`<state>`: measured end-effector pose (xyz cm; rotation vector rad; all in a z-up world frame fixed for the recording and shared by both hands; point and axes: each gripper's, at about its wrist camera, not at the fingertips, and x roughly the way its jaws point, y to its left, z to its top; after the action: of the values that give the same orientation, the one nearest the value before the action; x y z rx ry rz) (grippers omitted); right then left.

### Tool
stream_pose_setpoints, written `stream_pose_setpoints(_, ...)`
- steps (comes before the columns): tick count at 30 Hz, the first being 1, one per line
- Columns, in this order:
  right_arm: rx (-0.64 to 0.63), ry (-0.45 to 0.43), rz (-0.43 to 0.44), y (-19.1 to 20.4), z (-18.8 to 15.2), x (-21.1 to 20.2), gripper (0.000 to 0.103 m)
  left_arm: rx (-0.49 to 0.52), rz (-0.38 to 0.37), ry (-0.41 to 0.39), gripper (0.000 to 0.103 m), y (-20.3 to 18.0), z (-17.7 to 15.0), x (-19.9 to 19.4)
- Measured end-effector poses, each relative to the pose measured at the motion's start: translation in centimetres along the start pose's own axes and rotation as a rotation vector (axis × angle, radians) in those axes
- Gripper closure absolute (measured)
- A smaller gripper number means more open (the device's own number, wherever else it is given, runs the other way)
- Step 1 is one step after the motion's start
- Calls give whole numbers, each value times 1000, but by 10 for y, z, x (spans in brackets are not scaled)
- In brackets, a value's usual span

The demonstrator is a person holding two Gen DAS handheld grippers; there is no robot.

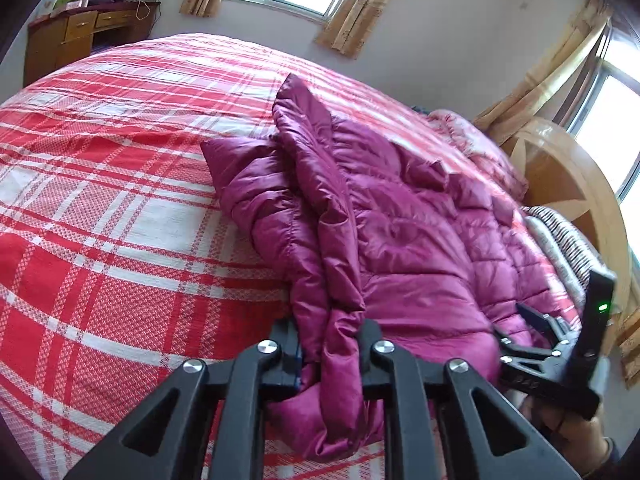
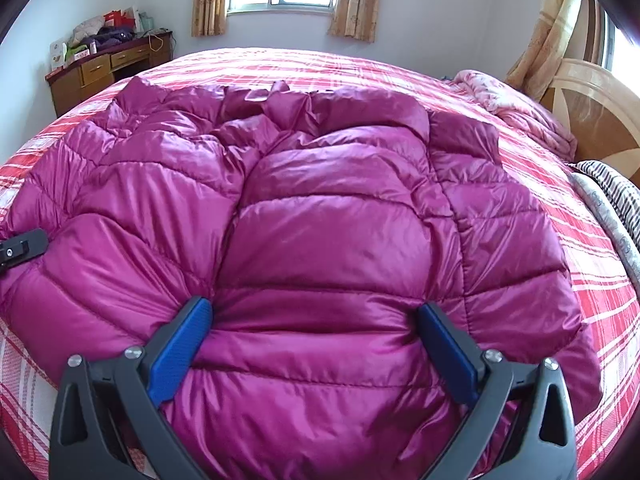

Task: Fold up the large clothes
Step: 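Grasp the jacket end with the left tool and lift it while the right tool holds the jacket down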

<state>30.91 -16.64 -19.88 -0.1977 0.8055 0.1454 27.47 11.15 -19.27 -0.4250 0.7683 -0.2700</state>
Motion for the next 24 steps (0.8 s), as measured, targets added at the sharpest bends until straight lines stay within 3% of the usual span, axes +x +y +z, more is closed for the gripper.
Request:
stream_pose_setpoints(4, 26, -23, 25, -2, -5, -7, 0, -38, -66, -36, 91, -2, 6, -30)
stream_pose_setpoints(7, 14, -39, 55, 5, -8, -12, 0, -8, -102, -75, 92, -18, 15, -53)
stream_pose_setpoints(11, -22, -48, 148, 25, -9, -17, 0, 78, -115, -133, 92, -50, 29, -87)
stream_pose_setpoints(14, -50, -54, 225, 31, -8, -21, 0, 207, -84, -139, 92, -89, 40, -95)
stream_pose_setpoints(19, 61, -20, 329, -21, -7, -26, 0, 428, -55, -148, 92, -159, 50, -71)
stream_pose_setpoints(24, 248, -60, 322, -94, -6, -40, 0, 569, -124, -143, 92, -213, 41, -22)
